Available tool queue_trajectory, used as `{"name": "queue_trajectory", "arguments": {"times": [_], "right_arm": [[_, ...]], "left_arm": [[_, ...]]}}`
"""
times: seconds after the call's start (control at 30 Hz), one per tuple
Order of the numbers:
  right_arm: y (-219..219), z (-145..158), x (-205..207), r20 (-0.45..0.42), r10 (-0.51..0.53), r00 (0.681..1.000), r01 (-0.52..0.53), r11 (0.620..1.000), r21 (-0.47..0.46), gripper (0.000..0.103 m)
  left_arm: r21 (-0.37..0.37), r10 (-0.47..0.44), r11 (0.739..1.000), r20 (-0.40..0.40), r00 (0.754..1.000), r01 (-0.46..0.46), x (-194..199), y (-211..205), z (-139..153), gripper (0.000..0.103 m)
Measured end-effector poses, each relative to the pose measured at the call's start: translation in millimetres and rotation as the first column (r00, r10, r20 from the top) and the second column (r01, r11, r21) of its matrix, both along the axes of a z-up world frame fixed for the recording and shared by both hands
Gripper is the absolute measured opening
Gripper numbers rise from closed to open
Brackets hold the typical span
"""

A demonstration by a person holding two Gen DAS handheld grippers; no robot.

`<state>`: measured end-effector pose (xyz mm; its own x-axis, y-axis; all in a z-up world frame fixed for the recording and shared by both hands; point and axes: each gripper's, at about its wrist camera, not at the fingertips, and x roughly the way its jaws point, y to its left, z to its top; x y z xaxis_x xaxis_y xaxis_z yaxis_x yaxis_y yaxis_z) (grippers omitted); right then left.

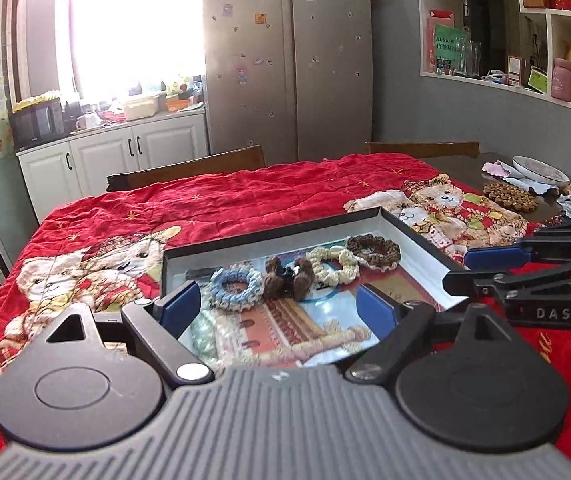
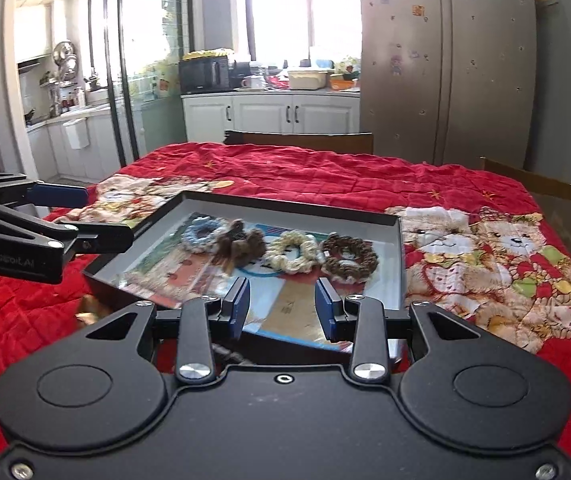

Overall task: Organize objects
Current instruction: 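Lift both grippers away from the tray, then grasp a second brown pom-pom clip with the right gripper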

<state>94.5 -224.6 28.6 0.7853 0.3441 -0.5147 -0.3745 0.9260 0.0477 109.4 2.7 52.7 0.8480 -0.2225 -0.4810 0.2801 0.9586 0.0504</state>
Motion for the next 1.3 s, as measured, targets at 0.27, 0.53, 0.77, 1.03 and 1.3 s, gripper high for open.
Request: {"name": "queue_trajectory", "arguments": {"times": [0.27, 0.53, 0.77, 1.03, 1.3], "right_arm": [[14, 2, -29, 0.015, 0.075, 0.997, -0.075, 0.997, -0.004, 0.038], [28, -8, -50, 0.013, 0.133, 0.991, -0.133, 0.991, 0.008, 0.039], [45, -23, -63, 0.013, 0.208, 0.978, -0.208, 0.978, 0.005, 0.042], [83, -48, -76, -0.006, 0.36, 0.933, -0.36, 0.932, -0.035, 0.05], [103, -67, -65, -0.035, 0.367, 0.93, -0.368, 0.927, -0.071, 0.039]], "left_arm": [[-0.008, 0.004, 1.0, -0.01, 1.0, -0.004, -26, 19, -6, 0.091], [-0.012, 0.042, 0.999, -0.031, 0.999, -0.042, -44, 39, -20, 0.092], [-0.013, 0.044, 0.999, -0.053, 0.998, -0.045, -56, 54, -31, 0.092], [-0.031, 0.052, 0.998, -0.111, 0.993, -0.055, -53, 62, -50, 0.092], [-0.056, 0.041, 0.997, -0.132, 0.99, -0.049, -49, 63, -63, 0.092]]}}
